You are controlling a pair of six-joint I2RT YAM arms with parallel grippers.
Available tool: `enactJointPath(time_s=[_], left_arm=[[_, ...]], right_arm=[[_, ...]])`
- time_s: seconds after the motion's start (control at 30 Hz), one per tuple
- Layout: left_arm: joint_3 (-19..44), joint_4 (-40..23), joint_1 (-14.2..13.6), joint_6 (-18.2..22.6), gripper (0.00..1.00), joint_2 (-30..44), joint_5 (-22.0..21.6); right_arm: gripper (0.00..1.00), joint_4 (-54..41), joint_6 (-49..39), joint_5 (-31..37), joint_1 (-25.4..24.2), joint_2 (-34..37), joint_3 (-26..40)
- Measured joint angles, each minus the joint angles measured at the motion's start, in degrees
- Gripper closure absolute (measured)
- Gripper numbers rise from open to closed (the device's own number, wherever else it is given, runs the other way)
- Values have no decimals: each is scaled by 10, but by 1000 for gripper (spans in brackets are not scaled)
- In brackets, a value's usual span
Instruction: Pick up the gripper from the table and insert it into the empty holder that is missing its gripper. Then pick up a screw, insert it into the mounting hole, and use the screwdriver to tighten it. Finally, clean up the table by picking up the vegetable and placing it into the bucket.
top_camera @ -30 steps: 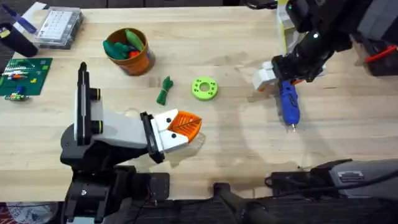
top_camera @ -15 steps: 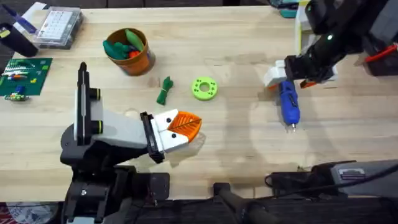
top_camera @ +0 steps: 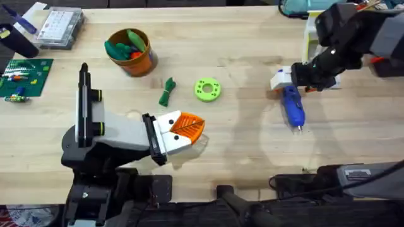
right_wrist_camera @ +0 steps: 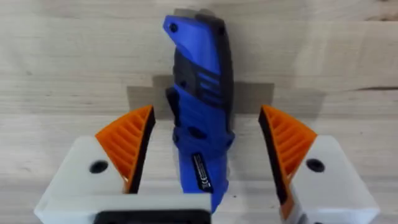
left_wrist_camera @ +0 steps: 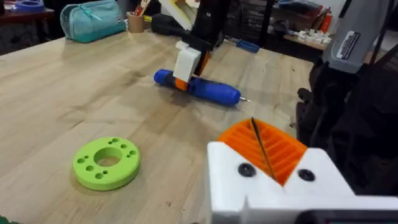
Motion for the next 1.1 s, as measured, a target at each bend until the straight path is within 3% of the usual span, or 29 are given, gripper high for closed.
enactJointPath(time_s=[0.33, 0.63, 0.7, 0.73, 0.9, 0.93, 1.1], left_arm=[[0, 0, 0, 0, 992, 0, 0], [0, 0, 0, 0, 992, 0, 0], [0, 0, 0, 0, 992, 0, 0], [0, 0, 0, 0, 992, 0, 0], [0, 0, 0, 0, 992, 0, 0], [0, 0, 0, 0, 992, 0, 0], [0, 0, 0, 0, 992, 0, 0]], right_arm=[[15, 60, -55, -16, -11, 48, 0], [24, 58, -65, -10, -10, 62, 4], [113, 58, -69, -5, -10, 62, 4], [208, 58, -71, -3, -11, 62, 4], [904, 65, -76, 2, -13, 67, 5], [964, 67, -76, 3, -13, 68, 5], [973, 65, -76, 4, -13, 68, 7]])
